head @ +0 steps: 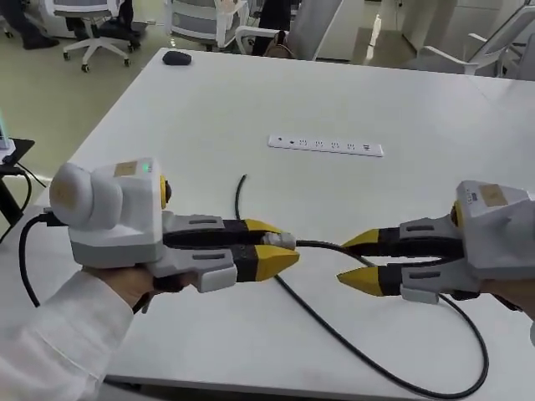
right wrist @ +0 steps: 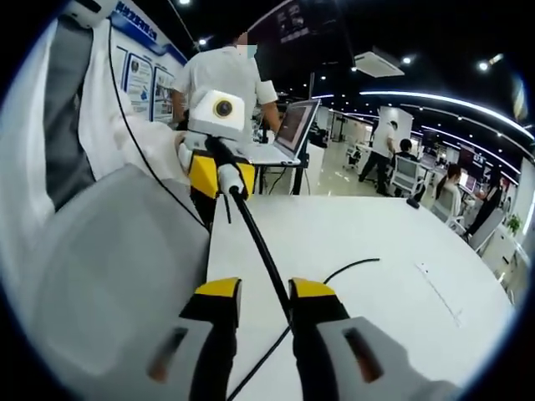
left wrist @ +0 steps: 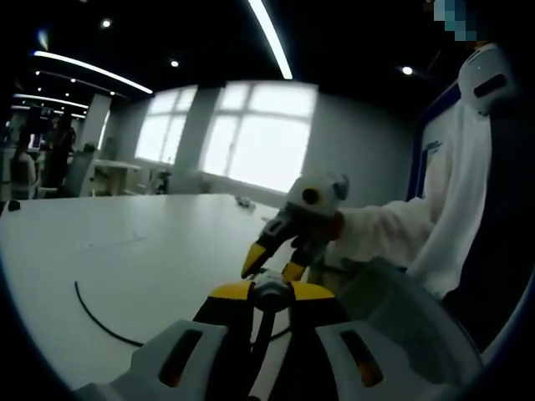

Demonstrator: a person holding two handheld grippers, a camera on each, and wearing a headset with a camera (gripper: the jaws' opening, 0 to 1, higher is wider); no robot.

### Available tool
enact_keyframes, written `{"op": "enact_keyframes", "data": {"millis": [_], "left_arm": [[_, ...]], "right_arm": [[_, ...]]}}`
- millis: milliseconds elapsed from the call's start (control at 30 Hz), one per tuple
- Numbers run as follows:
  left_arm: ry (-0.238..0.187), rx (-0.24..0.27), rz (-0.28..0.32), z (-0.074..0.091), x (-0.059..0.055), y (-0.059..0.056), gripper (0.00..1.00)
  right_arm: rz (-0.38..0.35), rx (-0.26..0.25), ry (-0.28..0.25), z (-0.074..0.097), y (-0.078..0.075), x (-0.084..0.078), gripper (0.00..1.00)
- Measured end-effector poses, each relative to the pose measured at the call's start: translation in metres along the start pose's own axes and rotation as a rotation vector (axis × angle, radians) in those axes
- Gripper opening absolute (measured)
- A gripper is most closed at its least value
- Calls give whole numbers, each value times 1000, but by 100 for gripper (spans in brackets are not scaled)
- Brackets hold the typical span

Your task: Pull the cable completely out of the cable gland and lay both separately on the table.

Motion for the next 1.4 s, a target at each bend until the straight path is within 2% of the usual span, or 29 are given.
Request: {"op": "enact_keyframes", "data": {"millis": [167,400,600,867,1400], "left_arm": [[3,-3,-3,0,0,0,17],[9,-15,-20,-1,0,-2,17],[12,-26,-31,-1,1,-4,17],[-4,-19,-32,0,3,-2,17],[5,-17,-32,0,2,-2,17]], "right_arm": [[67,36,-28,-7,6,23,22],[125,74,-23,-19,10,34,18],[145,84,-22,-21,10,39,7],[147,81,-26,-21,11,41,5],[134,79,-30,-20,10,37,4]]}}
Point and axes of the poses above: the centre of the closed fingertips' face, and the gripper's own axes: z roughly backward along the fingers, y roughly to its left, x roughly out of its top, the point moved 9 cm from there along z, roughly backward along the fingers, and after that the axes turned 3 degrees about -z, right-handed, at the moved point
